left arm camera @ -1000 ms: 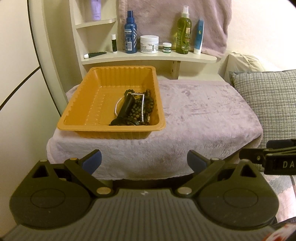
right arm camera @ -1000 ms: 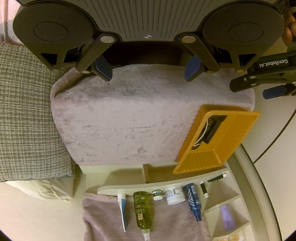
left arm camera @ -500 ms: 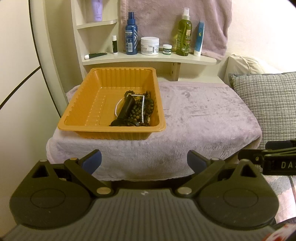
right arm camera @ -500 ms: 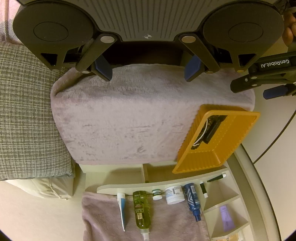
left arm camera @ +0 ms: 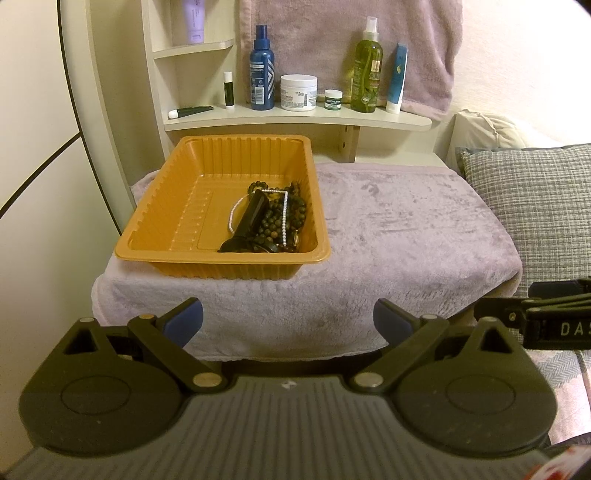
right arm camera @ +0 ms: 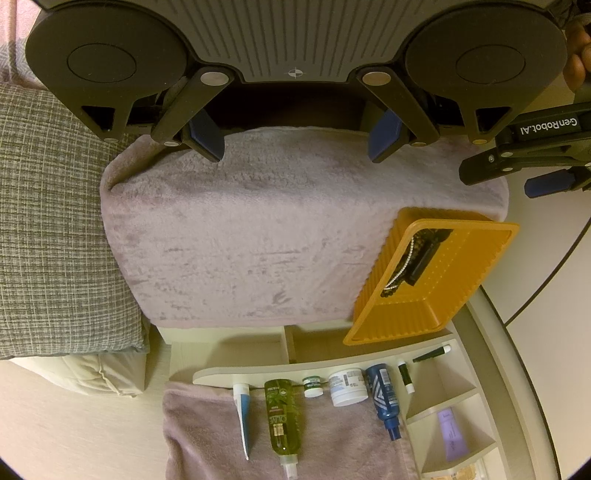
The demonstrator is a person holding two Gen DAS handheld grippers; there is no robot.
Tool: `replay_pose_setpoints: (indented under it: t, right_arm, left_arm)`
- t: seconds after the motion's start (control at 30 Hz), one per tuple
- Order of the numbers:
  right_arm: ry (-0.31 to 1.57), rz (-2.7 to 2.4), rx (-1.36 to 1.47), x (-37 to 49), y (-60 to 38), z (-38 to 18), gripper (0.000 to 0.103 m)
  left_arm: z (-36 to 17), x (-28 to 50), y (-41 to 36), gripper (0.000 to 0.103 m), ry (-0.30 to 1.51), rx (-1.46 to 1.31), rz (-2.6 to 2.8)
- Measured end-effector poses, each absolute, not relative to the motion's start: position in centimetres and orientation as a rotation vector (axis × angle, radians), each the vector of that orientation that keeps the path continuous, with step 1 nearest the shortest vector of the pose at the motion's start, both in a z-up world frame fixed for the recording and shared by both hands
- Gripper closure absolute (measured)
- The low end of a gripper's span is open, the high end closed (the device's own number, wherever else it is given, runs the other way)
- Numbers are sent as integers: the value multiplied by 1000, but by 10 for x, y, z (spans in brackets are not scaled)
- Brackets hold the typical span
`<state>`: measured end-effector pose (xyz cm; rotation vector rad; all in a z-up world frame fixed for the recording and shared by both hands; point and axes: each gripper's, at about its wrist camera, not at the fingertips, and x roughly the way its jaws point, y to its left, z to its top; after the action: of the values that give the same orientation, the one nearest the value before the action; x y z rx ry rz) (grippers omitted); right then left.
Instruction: Organize jewelry
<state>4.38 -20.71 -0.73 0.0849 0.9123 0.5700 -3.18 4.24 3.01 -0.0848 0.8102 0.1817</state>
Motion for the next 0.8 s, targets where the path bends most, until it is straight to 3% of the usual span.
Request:
replay_pose_setpoints:
  t: [0.8]
  right_arm:
    - [915, 570, 86, 44, -205, -8, 18]
  left_arm:
    - [31, -32, 42, 5, 809, -87, 182]
